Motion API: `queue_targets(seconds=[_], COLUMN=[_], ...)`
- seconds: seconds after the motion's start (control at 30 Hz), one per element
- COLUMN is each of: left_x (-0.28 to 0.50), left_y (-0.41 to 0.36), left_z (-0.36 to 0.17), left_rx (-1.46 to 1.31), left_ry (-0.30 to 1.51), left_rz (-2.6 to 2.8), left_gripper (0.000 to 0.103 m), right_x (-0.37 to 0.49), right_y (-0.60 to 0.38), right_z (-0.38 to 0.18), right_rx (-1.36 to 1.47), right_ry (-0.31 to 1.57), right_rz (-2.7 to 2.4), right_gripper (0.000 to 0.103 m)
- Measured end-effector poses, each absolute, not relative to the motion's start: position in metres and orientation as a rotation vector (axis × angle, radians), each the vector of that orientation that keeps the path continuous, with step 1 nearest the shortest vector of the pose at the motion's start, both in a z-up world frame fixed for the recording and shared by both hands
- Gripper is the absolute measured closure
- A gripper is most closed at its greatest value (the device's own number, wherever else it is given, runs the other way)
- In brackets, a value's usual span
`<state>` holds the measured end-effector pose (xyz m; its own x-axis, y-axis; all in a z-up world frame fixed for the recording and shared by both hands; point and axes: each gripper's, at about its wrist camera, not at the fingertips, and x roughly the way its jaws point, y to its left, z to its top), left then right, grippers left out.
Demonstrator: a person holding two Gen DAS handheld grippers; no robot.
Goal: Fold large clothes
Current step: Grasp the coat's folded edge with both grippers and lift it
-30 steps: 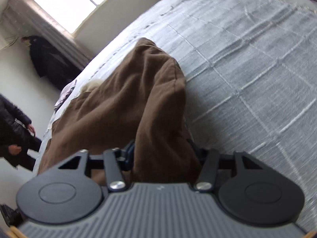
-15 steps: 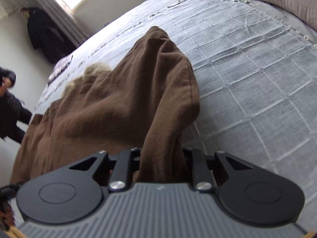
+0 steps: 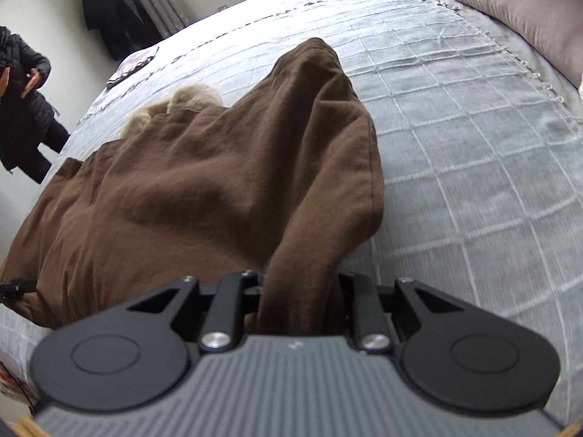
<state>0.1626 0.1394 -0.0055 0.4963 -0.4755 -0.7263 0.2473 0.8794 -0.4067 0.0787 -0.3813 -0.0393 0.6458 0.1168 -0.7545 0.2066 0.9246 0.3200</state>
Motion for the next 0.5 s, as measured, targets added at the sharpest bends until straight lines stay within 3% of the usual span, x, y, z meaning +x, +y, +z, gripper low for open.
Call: queue_targets(seconds=[0.37, 0.47, 0.5], left_x=[0.098, 0.106, 0.109], left_y=[0.165, 0.155, 0.151], left_z=[-0.016, -0.021, -0.02], left_rx=[-0.198, -0.102, -0.074], left_ry=[1.029, 1.052, 1.058], left_rz=[-0.532, -0.512, -0.507], left_gripper=[0.078, 0.065, 0.061], right_x=[0.003, 0.013, 0.017], right_y=[-0.365, -0.355, -0.352], right_z=[-0.041, -0.047, -0.047], right_rx=[0.343, 0.259, 0.217], right_ry=[0.945, 0.998, 1.019], right_rz=[0.023, 0.021, 0.011], right_gripper=[0.084, 0.074, 0.067])
